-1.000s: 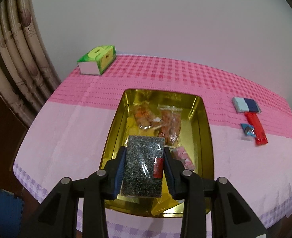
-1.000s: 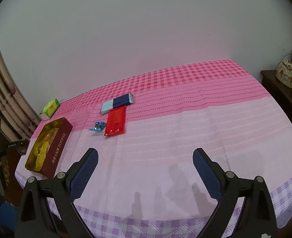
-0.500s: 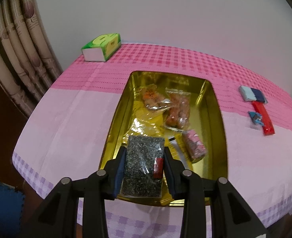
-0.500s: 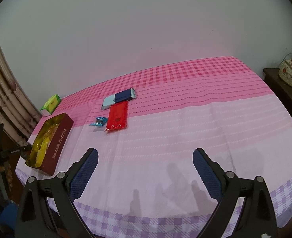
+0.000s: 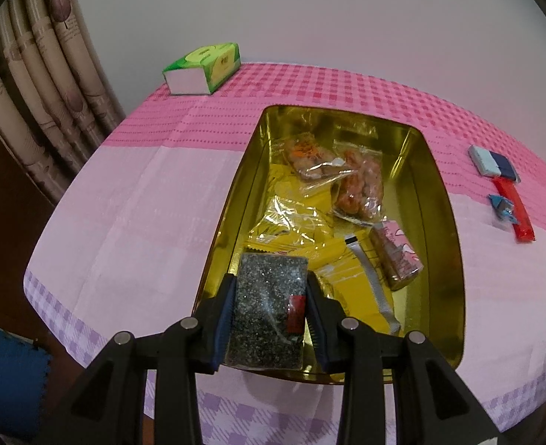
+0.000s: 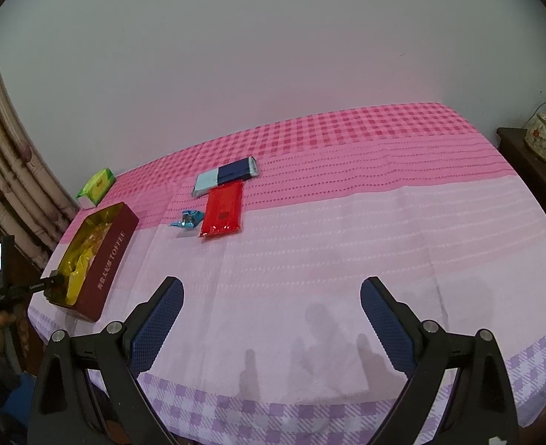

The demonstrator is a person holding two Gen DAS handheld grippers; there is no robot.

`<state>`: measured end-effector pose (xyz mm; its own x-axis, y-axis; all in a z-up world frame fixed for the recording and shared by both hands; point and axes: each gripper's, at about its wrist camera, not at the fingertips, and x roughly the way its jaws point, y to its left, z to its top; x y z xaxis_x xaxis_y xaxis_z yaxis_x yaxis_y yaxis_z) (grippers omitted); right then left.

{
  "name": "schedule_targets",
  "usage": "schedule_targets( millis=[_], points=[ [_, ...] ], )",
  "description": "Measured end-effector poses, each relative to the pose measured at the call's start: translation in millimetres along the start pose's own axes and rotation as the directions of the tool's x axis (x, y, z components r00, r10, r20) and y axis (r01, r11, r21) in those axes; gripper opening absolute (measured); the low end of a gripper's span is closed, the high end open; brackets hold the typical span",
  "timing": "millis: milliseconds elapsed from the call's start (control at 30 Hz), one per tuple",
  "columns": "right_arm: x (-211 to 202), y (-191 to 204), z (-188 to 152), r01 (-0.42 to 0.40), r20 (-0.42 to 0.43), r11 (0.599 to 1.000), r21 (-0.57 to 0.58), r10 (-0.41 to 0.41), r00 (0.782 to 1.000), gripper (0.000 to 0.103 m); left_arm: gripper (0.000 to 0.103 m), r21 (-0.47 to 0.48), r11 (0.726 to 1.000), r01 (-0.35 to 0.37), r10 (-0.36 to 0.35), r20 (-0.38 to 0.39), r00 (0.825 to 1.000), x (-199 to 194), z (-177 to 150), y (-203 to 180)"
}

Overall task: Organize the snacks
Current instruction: 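Lower the grey packet into the tin and open the left gripper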

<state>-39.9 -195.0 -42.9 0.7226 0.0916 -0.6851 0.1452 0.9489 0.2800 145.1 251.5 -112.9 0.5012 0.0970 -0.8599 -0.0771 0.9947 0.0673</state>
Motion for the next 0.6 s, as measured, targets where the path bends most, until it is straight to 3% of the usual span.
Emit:
schedule_targets(
  millis=[167,600],
  points=[
    [0,0,-1,-0.002,-0.006,1.000,-0.005,0.002,1.000,0.095,0.036,0.001,1.000,-0.014,0.014,-0.025,1.000,13,-7,0],
    [7,5,-5,0.001,-0.028,1.000,-0.023,-0.002,1.000,0.095,0.037,-0.057,0.998,0.015,-0.012,0.046,0.999,16,-17,5]
  ],
)
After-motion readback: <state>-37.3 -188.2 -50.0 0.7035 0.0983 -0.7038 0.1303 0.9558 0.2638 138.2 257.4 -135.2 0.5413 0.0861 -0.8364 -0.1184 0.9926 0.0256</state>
